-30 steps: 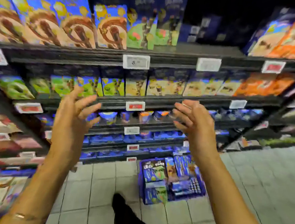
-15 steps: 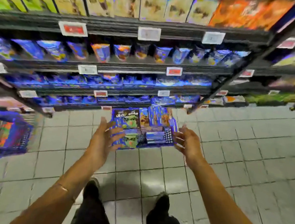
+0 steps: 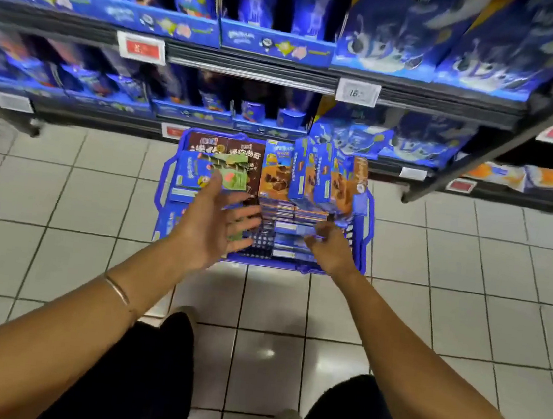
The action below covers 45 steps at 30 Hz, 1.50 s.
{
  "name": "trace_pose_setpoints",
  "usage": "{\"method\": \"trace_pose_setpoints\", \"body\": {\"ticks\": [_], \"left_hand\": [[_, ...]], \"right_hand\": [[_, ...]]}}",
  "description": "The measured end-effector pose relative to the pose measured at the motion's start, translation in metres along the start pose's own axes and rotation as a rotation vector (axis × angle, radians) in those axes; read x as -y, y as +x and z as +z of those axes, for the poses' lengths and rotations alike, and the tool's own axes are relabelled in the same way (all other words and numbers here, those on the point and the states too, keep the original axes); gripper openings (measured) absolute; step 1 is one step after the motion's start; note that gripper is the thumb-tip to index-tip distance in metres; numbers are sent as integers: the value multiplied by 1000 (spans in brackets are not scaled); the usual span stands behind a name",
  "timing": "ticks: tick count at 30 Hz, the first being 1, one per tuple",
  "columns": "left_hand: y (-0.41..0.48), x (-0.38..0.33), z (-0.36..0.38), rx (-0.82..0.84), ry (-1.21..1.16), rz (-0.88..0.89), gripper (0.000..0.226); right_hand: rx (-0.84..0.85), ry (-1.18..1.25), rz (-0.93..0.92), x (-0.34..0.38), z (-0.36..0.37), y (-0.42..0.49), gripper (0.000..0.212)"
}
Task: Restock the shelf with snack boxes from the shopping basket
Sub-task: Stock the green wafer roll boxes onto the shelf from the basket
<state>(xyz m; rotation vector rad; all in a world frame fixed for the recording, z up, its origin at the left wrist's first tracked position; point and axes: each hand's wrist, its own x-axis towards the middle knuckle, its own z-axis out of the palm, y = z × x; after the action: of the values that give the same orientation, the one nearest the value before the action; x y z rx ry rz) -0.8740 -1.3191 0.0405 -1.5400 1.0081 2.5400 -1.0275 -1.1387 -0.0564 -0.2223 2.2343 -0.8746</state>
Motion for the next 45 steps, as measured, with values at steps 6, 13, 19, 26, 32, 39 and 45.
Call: {"method": "trace_pose_setpoints", "body": {"ticks": [6, 13, 19, 26, 32, 39, 45], "left_hand": [[83, 33, 0, 39, 7, 38, 90], [82, 59, 3, 25, -36, 73, 91], [66, 70, 2, -14, -34, 89, 86], [57, 62, -8, -73, -82, 129, 83], [58, 73, -10, 17, -15, 123, 85], [51, 70, -1, 221, -169, 254, 59], [50, 58, -12, 156, -229, 280, 52]], "right_hand": [[89, -384, -277, -61, 40, 94, 47], [45, -1112, -415, -71, 42, 117, 61], [100, -1083, -360, -64, 38, 112, 45], [31, -127, -494, -29, 1, 58, 32], [138, 396, -413, 13, -16, -2, 29], [85, 192, -532, 34, 20, -31, 33], [-37, 42, -386, -2, 10, 26, 47]]}}
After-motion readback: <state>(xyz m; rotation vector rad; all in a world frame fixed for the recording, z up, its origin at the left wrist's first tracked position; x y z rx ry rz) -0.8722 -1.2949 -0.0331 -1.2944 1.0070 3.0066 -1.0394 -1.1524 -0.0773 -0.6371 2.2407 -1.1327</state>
